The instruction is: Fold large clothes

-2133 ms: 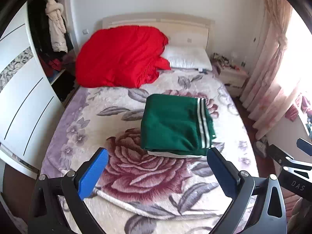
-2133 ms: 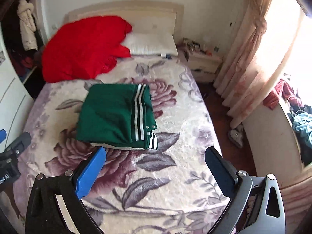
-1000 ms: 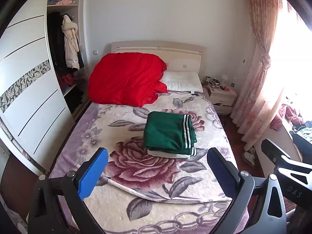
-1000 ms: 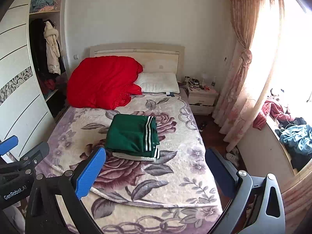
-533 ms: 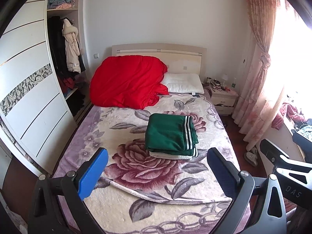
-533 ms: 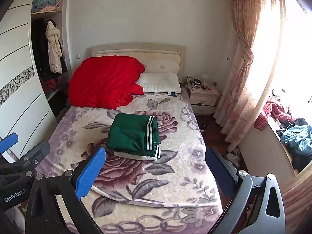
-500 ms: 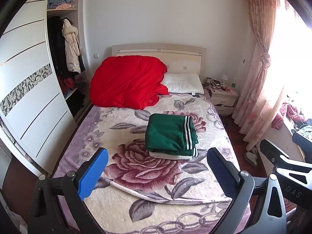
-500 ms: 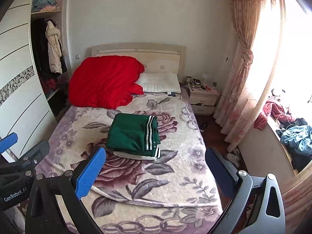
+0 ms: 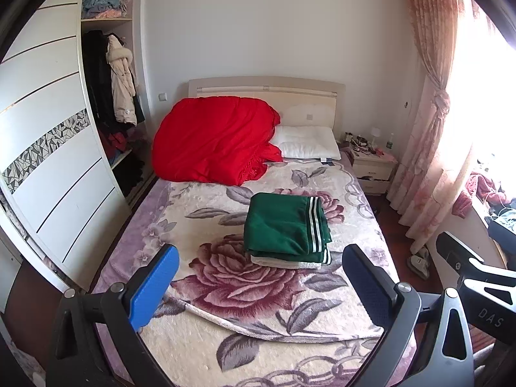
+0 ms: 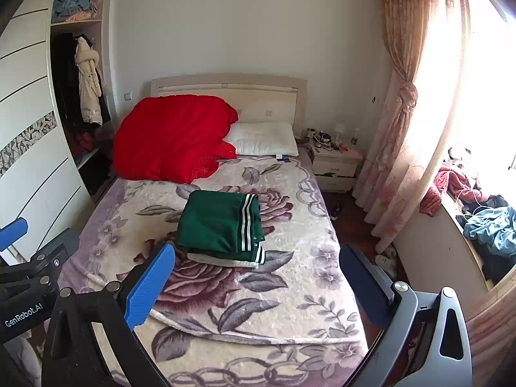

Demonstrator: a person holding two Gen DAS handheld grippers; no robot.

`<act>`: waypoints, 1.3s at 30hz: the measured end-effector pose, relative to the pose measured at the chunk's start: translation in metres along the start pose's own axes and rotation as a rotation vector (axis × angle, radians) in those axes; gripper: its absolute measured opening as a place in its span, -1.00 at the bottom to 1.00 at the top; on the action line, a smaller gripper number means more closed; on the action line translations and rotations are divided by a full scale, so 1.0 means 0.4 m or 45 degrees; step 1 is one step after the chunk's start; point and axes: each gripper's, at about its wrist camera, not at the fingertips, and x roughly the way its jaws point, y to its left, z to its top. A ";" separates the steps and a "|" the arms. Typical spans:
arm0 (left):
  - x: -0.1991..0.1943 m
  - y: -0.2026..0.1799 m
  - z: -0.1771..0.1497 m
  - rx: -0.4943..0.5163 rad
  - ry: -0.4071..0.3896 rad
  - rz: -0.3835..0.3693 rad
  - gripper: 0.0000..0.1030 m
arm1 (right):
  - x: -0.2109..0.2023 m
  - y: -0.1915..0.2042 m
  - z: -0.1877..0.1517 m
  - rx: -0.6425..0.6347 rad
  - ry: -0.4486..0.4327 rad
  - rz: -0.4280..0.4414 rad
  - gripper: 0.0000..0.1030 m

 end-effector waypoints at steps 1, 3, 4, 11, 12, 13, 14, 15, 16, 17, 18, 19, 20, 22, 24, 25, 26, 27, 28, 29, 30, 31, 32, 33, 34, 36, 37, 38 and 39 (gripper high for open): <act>0.000 0.000 0.002 -0.001 -0.002 0.004 1.00 | 0.002 0.000 0.001 0.001 -0.002 0.001 1.00; 0.002 0.003 0.005 -0.001 -0.003 0.005 1.00 | 0.000 0.003 0.004 -0.002 -0.010 -0.003 1.00; 0.002 0.002 0.007 -0.001 -0.004 0.010 1.00 | 0.001 0.003 0.006 -0.006 -0.012 -0.005 1.00; 0.003 0.005 0.007 -0.001 0.000 0.011 1.00 | 0.008 0.011 0.011 0.010 -0.012 -0.005 1.00; 0.003 0.008 0.007 -0.003 -0.001 0.011 1.00 | 0.007 0.011 0.008 0.008 -0.012 -0.006 1.00; 0.003 0.008 0.007 -0.004 -0.001 0.010 1.00 | 0.007 0.011 0.007 0.010 -0.013 -0.006 1.00; 0.002 0.009 0.006 -0.006 -0.002 0.011 1.00 | 0.007 0.011 0.005 0.014 -0.014 -0.007 1.00; 0.002 0.010 0.006 -0.005 -0.003 0.012 1.00 | 0.009 0.011 0.007 0.009 -0.014 -0.005 1.00; 0.002 0.010 0.006 -0.004 -0.002 0.009 1.00 | 0.010 0.011 0.007 0.006 -0.012 -0.006 1.00; 0.003 0.011 0.006 -0.004 -0.002 0.008 1.00 | 0.013 0.010 0.009 0.006 -0.011 -0.007 1.00; 0.003 0.013 0.007 -0.004 -0.003 0.010 1.00 | 0.007 0.012 0.003 0.011 -0.011 -0.007 1.00; 0.003 0.012 0.006 -0.002 -0.004 0.009 1.00 | 0.007 0.013 0.002 0.011 -0.012 -0.006 1.00; 0.004 0.012 0.007 -0.001 -0.003 0.009 1.00 | 0.007 0.013 0.002 0.011 -0.013 -0.007 1.00; 0.003 0.011 0.006 -0.003 -0.006 0.010 1.00 | 0.005 0.012 0.002 0.010 -0.015 -0.008 1.00; 0.003 0.010 0.002 -0.003 -0.005 0.011 1.00 | 0.003 0.011 -0.004 0.015 -0.016 -0.010 1.00; 0.003 0.010 0.003 -0.005 -0.006 0.010 1.00 | 0.003 0.010 -0.004 0.014 -0.017 -0.010 1.00; 0.003 0.009 0.003 -0.003 -0.008 0.012 1.00 | 0.006 0.011 -0.002 0.013 -0.019 -0.010 1.00; 0.003 0.009 0.002 -0.002 -0.007 0.014 1.00 | 0.001 0.011 -0.008 0.015 -0.019 -0.013 1.00; 0.003 0.009 0.002 -0.003 -0.009 0.011 1.00 | 0.001 0.013 -0.010 0.013 -0.021 -0.017 1.00; 0.004 0.009 0.003 0.000 -0.010 0.010 1.00 | -0.001 0.016 -0.014 0.014 -0.022 -0.016 1.00; 0.004 0.009 0.003 0.000 -0.008 0.012 1.00 | -0.008 0.019 -0.024 0.019 -0.023 -0.020 1.00; 0.003 0.009 0.002 -0.002 -0.008 0.012 1.00 | -0.010 0.021 -0.027 0.020 -0.023 -0.022 1.00; 0.004 0.009 0.003 -0.004 -0.008 0.010 1.00 | -0.007 0.023 -0.025 0.018 -0.025 -0.021 1.00; 0.004 0.010 0.003 -0.002 -0.008 0.009 1.00 | -0.013 0.023 -0.032 0.021 -0.024 -0.025 1.00; 0.005 0.009 0.004 -0.002 -0.009 0.011 1.00 | -0.012 0.024 -0.032 0.021 -0.024 -0.025 1.00; 0.004 0.011 0.003 0.001 -0.009 0.008 1.00 | -0.016 0.025 -0.036 0.022 -0.023 -0.025 1.00; 0.004 0.011 0.003 -0.001 -0.009 0.009 1.00 | -0.019 0.025 -0.038 0.025 -0.024 -0.029 1.00; 0.005 0.011 0.004 -0.002 -0.012 0.008 1.00 | -0.017 0.025 -0.037 0.026 -0.027 -0.030 1.00; 0.005 0.010 0.005 -0.002 -0.012 0.010 1.00 | -0.022 0.026 -0.043 0.028 -0.027 -0.032 1.00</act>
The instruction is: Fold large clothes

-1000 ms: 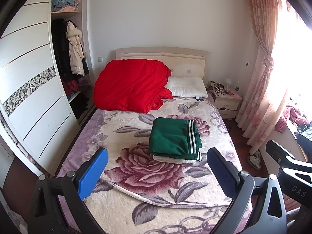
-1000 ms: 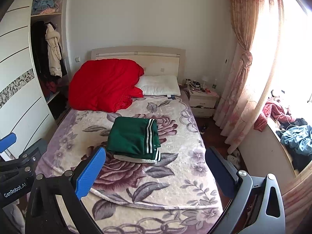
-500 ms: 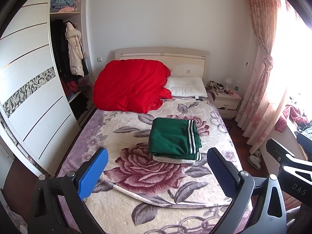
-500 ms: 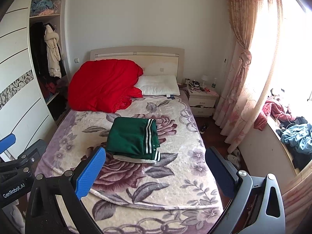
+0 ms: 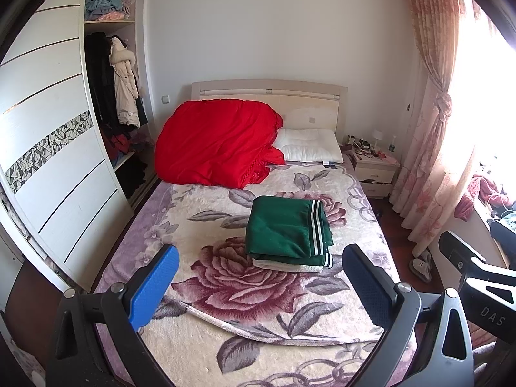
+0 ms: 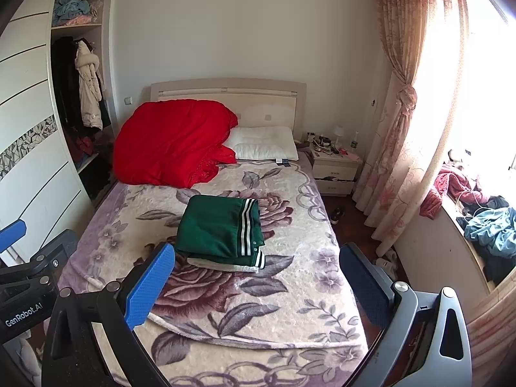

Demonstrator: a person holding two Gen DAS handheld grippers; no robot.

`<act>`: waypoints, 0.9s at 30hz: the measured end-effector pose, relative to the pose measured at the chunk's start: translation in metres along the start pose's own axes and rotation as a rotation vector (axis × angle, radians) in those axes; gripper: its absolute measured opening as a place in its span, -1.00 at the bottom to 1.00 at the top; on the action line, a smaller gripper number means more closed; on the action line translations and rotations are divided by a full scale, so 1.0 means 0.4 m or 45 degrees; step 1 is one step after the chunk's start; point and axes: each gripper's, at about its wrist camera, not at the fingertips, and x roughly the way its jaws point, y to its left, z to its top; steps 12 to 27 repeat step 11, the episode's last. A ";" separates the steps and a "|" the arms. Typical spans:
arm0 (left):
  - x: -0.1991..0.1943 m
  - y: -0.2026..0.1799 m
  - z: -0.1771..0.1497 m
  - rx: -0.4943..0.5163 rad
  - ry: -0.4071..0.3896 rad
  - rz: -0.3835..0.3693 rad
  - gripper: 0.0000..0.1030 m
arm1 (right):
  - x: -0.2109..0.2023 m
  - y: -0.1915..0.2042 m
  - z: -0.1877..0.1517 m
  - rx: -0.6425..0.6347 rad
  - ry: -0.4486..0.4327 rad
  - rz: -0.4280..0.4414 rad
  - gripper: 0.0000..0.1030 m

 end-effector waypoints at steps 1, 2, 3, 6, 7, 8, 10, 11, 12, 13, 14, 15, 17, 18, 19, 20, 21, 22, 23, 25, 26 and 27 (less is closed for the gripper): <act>-0.001 0.000 -0.001 -0.002 -0.001 0.001 1.00 | -0.001 0.000 -0.002 0.001 0.001 -0.001 1.00; -0.001 0.000 0.000 -0.003 -0.003 0.002 1.00 | -0.001 0.000 -0.002 0.002 0.000 -0.001 1.00; 0.000 0.000 0.001 -0.002 -0.001 0.001 1.00 | 0.000 0.000 0.000 0.000 0.001 0.000 1.00; -0.003 -0.001 0.002 -0.001 -0.005 0.006 1.00 | -0.003 0.002 -0.004 0.003 -0.002 -0.001 1.00; -0.005 -0.001 0.002 -0.003 -0.008 0.008 1.00 | -0.004 0.002 -0.005 0.003 -0.003 -0.002 1.00; -0.007 -0.001 0.002 -0.004 -0.015 0.015 1.00 | -0.002 0.003 -0.004 0.004 -0.005 -0.001 1.00; -0.011 0.002 0.002 -0.010 -0.022 0.019 1.00 | -0.005 0.004 -0.006 0.004 -0.004 0.000 1.00; -0.012 0.002 0.004 -0.012 -0.020 0.009 1.00 | -0.009 0.008 -0.009 0.005 -0.006 -0.002 1.00; -0.012 0.002 0.004 -0.012 -0.020 0.009 1.00 | -0.009 0.008 -0.009 0.005 -0.006 -0.002 1.00; -0.012 0.002 0.004 -0.012 -0.020 0.009 1.00 | -0.009 0.008 -0.009 0.005 -0.006 -0.002 1.00; -0.012 0.002 0.004 -0.012 -0.020 0.009 1.00 | -0.009 0.008 -0.009 0.005 -0.006 -0.002 1.00; -0.012 0.002 0.004 -0.012 -0.020 0.009 1.00 | -0.009 0.008 -0.009 0.005 -0.006 -0.002 1.00; -0.012 0.002 0.004 -0.012 -0.020 0.009 1.00 | -0.009 0.008 -0.009 0.005 -0.006 -0.002 1.00; -0.012 0.002 0.004 -0.012 -0.020 0.009 1.00 | -0.009 0.008 -0.009 0.005 -0.006 -0.002 1.00; -0.012 0.002 0.004 -0.012 -0.020 0.009 1.00 | -0.009 0.008 -0.009 0.005 -0.006 -0.002 1.00; -0.012 0.002 0.004 -0.012 -0.020 0.009 1.00 | -0.009 0.008 -0.009 0.005 -0.006 -0.002 1.00; -0.012 0.002 0.004 -0.012 -0.020 0.009 1.00 | -0.009 0.008 -0.009 0.005 -0.006 -0.002 1.00; -0.012 0.002 0.004 -0.012 -0.020 0.009 1.00 | -0.009 0.008 -0.009 0.005 -0.006 -0.002 1.00; -0.012 0.002 0.004 -0.012 -0.020 0.009 1.00 | -0.009 0.008 -0.009 0.005 -0.006 -0.002 1.00; -0.012 0.002 0.004 -0.012 -0.020 0.009 1.00 | -0.009 0.008 -0.009 0.005 -0.006 -0.002 1.00; -0.012 0.002 0.004 -0.012 -0.020 0.009 1.00 | -0.009 0.008 -0.009 0.005 -0.006 -0.002 1.00; -0.012 0.002 0.004 -0.012 -0.020 0.009 1.00 | -0.009 0.008 -0.009 0.005 -0.006 -0.002 1.00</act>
